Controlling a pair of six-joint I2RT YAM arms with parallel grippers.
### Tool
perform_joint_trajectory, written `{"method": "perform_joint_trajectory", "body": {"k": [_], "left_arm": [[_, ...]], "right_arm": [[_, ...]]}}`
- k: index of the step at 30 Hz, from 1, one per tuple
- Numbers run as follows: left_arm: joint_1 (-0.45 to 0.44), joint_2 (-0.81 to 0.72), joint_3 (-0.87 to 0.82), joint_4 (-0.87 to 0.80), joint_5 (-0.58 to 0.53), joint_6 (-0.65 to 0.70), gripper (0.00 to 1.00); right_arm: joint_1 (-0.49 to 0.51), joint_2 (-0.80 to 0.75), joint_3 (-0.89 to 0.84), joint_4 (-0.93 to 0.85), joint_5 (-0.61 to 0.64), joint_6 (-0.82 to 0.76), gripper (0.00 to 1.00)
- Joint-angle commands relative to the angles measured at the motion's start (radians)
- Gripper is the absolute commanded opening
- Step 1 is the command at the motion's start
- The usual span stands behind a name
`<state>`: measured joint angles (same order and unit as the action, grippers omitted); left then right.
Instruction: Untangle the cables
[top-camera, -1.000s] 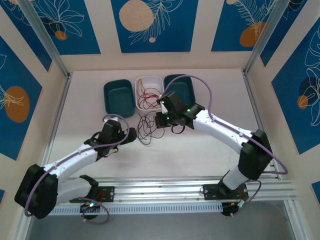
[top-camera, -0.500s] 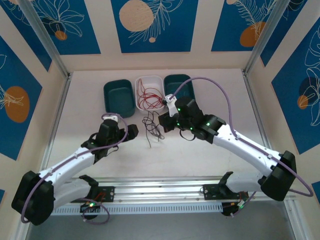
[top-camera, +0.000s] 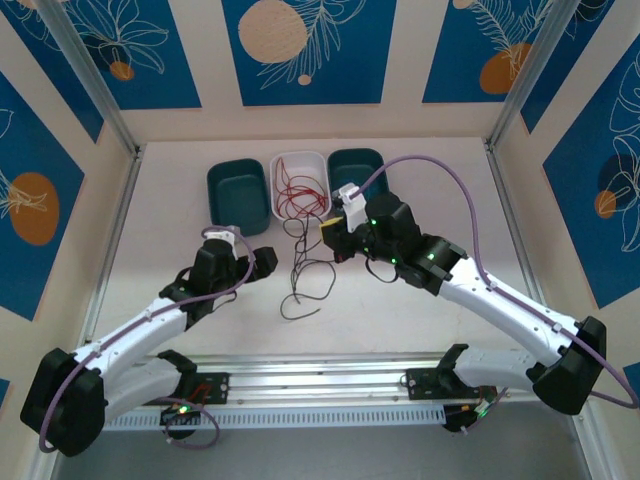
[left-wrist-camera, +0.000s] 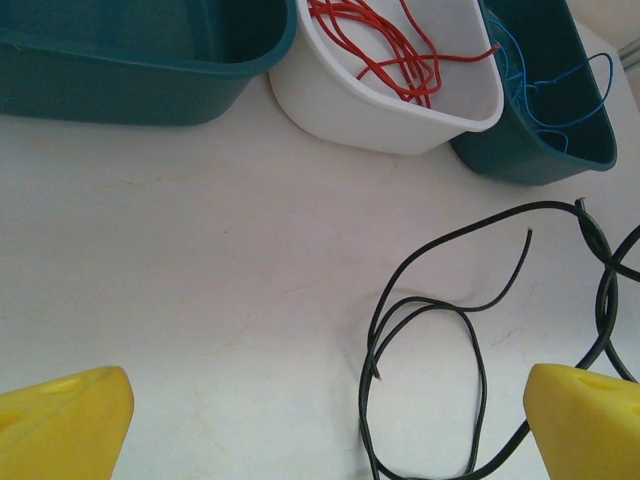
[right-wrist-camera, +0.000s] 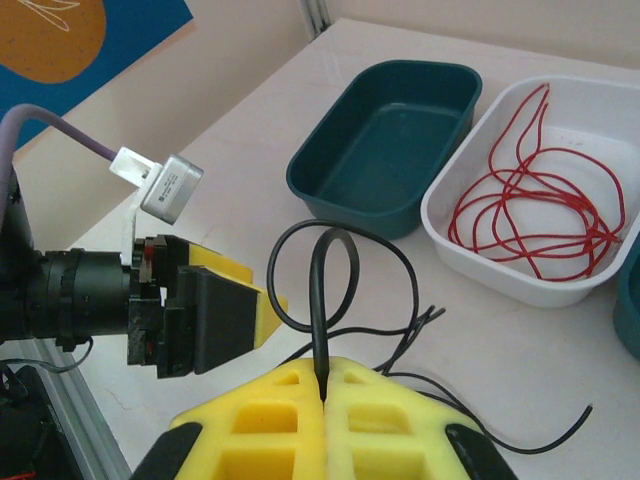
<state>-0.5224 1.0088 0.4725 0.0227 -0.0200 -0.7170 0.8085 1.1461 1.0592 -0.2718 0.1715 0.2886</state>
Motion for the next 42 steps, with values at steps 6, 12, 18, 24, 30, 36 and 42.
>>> {"method": "perform_joint_trajectory", "body": {"k": [6,12,18,24,30,36,42], "left_arm": [[-0.008,-0.038,-0.005,0.019,0.022,0.02,1.0],[-0.008,-0.044,-0.003,0.013,0.03,0.028,1.0],[-0.009,-0.043,-0.005,0.014,0.038,0.033,1.0],[-0.008,-0.062,0.0,0.061,0.104,0.076,1.0],[-0.01,-0.136,0.058,0.112,0.218,0.194,1.0],[-0.011,-0.188,0.147,0.075,0.298,0.379,0.98],[-0.016,-0.192,0.241,0.042,0.362,0.561,0.83]], "right_arm": [[-0.014,-0.062,0.028,0.081,-0.066,-0.042,0.0],[-0.023,-0.113,0.04,0.137,-0.101,-0.04,0.0],[-0.038,-0.139,0.053,0.17,-0.146,-0.032,0.0],[-0.051,-0.138,0.059,0.179,-0.129,-0.012,0.0],[-0.07,-0.106,0.073,0.141,-0.161,0.01,0.0],[-0.089,-0.072,0.094,0.096,-0.194,0.03,0.0],[-0.107,-0.057,0.108,0.078,-0.284,0.02,0.0]]}}
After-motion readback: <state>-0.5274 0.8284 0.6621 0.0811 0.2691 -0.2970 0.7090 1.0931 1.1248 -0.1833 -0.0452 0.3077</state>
